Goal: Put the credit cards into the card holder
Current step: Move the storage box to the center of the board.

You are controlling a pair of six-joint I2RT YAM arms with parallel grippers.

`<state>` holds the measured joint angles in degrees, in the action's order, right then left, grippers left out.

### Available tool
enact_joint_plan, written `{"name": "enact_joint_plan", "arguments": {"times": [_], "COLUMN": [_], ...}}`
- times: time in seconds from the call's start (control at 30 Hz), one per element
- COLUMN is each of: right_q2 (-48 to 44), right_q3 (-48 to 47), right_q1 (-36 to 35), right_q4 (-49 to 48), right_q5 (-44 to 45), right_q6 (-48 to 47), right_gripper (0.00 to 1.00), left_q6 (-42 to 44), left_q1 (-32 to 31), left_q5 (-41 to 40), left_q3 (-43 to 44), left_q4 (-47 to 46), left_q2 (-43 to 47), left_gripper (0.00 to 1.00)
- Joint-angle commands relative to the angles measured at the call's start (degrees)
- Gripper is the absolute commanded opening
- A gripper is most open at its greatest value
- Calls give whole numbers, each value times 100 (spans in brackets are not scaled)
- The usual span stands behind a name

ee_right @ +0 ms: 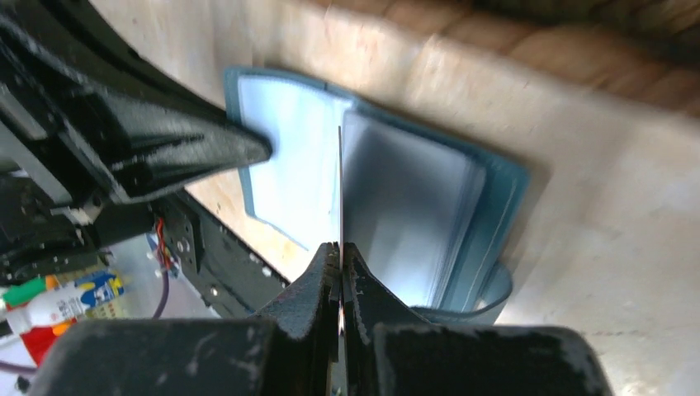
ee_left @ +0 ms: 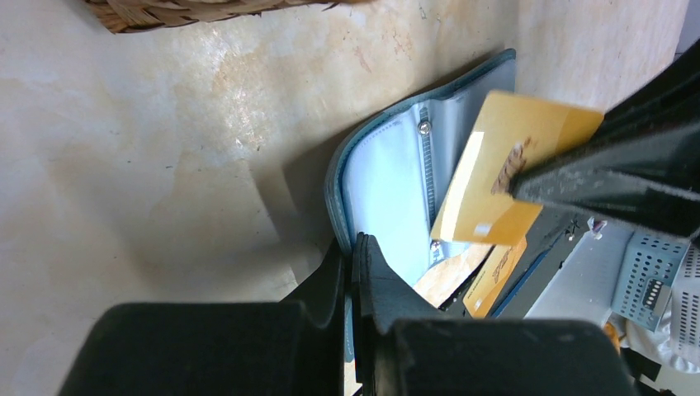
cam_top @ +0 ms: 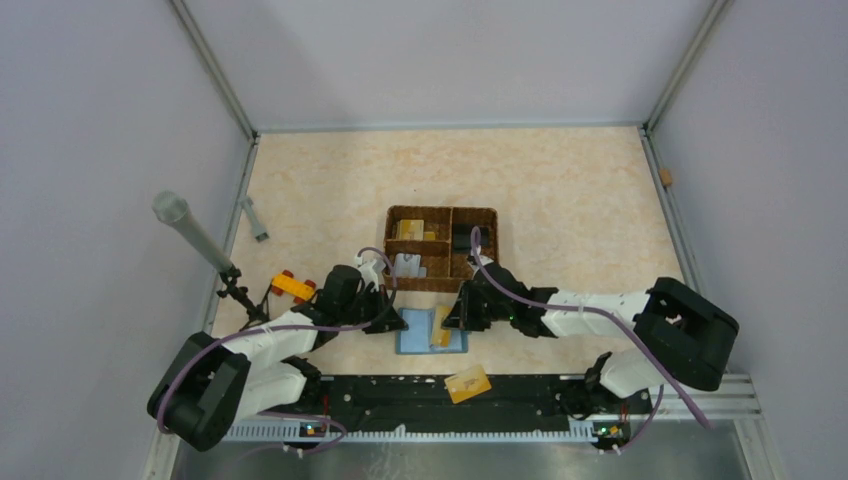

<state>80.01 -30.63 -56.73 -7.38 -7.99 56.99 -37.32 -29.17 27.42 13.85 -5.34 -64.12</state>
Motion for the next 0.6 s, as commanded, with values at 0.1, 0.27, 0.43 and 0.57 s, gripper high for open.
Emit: {"name": "enact_joint_plan", "arguments": {"times": [0.1,0.27,0.43,0.57], "right_q2": [450,765,1031,1230], "right_q3": [-299,-609,-943,-1207], "right_q1": [575,973,1386,1579], "right_q4": [-496,-724,-766,-716], "right_q5": [153,15,-64,-146], "right_q6": [-575,-988,-1386,-1714], "right_gripper": [0,0,0,0], "left_q6": [155,140,116,84], "left_q1": [-45,-45,-45,-40], "left_q5": [-218,-244,-255,-269], "left_q3": [-22,-18,-12,-11], "left_q4": [261,249,193,151], "left_q2": [55,31,-19,-48], "left_gripper": [0,0,0,0]}}
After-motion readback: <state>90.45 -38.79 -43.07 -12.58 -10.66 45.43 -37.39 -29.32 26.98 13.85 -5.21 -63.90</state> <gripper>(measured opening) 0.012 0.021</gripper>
